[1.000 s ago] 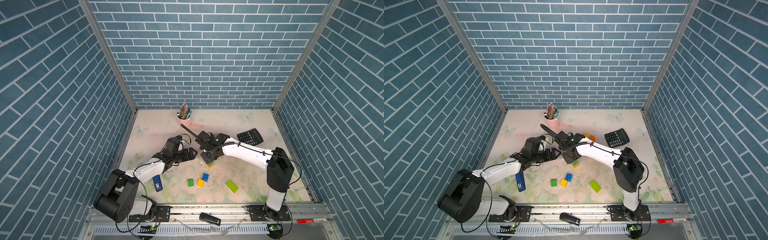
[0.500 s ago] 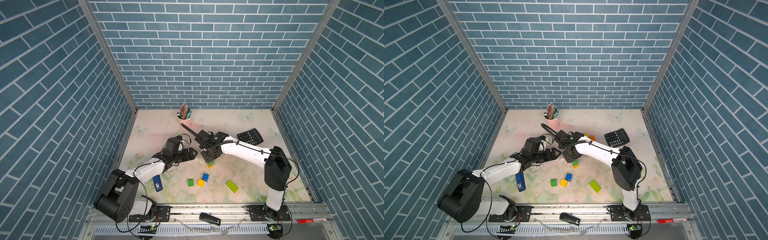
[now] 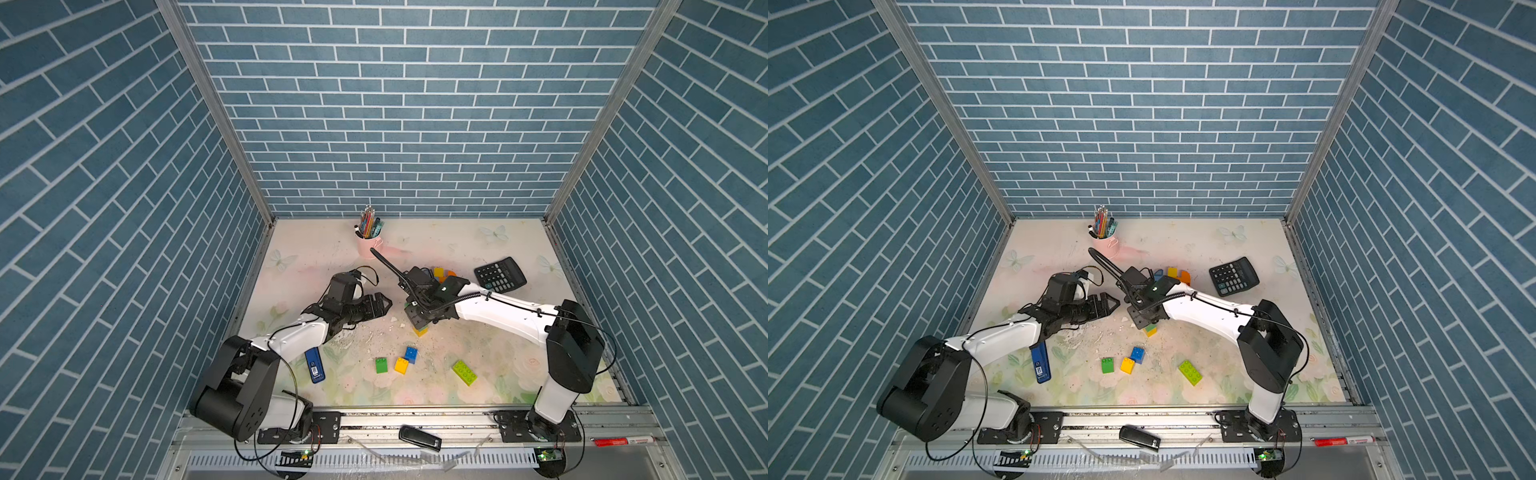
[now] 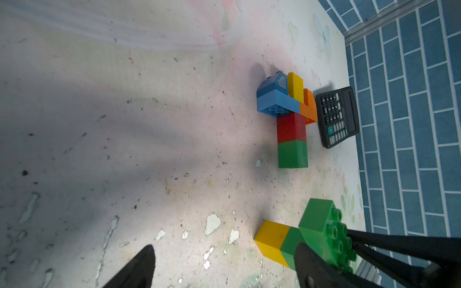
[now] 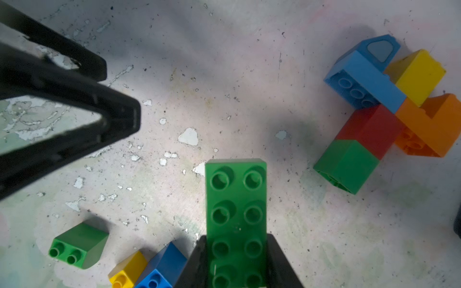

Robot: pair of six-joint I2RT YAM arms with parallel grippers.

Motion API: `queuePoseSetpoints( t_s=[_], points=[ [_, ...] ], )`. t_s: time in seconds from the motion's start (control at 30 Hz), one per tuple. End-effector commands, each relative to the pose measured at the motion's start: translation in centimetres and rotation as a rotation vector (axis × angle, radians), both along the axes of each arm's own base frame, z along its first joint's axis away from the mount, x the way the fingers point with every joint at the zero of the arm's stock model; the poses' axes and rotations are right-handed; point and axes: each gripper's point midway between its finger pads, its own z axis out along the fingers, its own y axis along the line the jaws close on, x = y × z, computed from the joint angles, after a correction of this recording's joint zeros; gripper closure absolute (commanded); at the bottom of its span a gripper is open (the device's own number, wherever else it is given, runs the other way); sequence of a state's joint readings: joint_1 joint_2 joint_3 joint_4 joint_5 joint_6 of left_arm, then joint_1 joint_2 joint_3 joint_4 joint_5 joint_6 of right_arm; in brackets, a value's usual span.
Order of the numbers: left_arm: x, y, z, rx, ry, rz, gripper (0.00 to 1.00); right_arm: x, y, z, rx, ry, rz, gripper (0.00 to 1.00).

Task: Assemble a fork with lego
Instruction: Assemble the lego brick with the lego brick.

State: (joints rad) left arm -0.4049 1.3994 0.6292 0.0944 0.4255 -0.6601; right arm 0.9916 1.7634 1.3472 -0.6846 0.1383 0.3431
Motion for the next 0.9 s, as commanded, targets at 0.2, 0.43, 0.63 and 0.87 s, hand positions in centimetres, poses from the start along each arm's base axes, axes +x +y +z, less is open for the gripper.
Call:
queuePoseSetpoints(
  t_s=[0.2,0.43,0.63,0.87],
  points=[
    [0.8,-0.2,0.3,0.011,0.007,-0.018,0.12,-5.6,-4.5,-5.0,-0.249,0.3,-0.012,1.0],
    [1.1,0.7,1.3,0.003,-0.019,0.01,0.12,-4.0,-3.7,-3.2,-0.224,0.206,0.029,1.0],
    [1.1,3.1,3.1,0.001,-0.062,0.061,0.12,-1.6,-0.2,-0.4,-0.099,0.104,0.133,1.0],
    [-0.4,4.5,3.6,0.056,-0.081,0.059,0.11,-0.2,2.4,0.6,-0.044,0.08,0.232,1.0]
  ],
)
